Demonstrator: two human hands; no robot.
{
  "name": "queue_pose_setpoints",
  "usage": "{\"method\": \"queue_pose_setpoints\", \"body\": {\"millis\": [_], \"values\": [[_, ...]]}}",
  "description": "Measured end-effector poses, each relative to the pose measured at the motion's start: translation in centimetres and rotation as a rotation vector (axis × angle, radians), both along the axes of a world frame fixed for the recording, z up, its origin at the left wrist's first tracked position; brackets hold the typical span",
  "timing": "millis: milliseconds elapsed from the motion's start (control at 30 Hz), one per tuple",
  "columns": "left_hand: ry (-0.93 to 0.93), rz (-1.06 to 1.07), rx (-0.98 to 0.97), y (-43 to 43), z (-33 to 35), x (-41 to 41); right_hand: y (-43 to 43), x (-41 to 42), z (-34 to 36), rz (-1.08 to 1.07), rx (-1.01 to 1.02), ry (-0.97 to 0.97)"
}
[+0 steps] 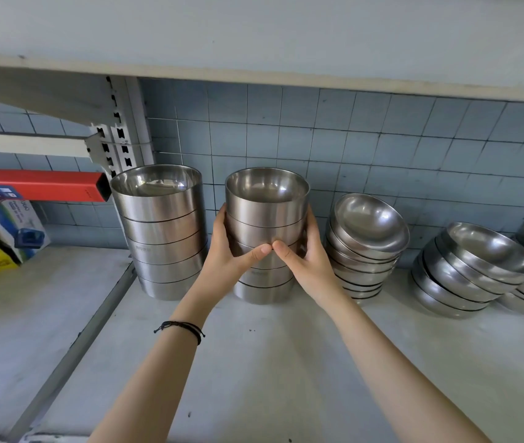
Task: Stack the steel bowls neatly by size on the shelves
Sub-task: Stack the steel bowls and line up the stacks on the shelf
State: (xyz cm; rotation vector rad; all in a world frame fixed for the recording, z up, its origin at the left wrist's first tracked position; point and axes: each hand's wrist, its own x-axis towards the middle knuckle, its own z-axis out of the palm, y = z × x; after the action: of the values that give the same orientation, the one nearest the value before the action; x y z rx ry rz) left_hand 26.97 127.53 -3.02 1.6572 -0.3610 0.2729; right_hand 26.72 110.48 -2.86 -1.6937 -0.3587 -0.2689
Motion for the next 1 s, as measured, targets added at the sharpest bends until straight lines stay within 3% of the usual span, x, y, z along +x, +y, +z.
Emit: {"method": "queue_pose_setpoints", "body": {"millis": [333, 1000], "values": [[-0.077, 0.063, 0.082, -0.3, 0.2, -0.4, -0.1, -0.3, -0.1, -0.027, -0.082, 0.031], [0.062, -0.005, 0.024, 0.7, 0.2, 0.8, 0.0, -0.1, 1.0, 0.029, -0.039, 0.087]]}}
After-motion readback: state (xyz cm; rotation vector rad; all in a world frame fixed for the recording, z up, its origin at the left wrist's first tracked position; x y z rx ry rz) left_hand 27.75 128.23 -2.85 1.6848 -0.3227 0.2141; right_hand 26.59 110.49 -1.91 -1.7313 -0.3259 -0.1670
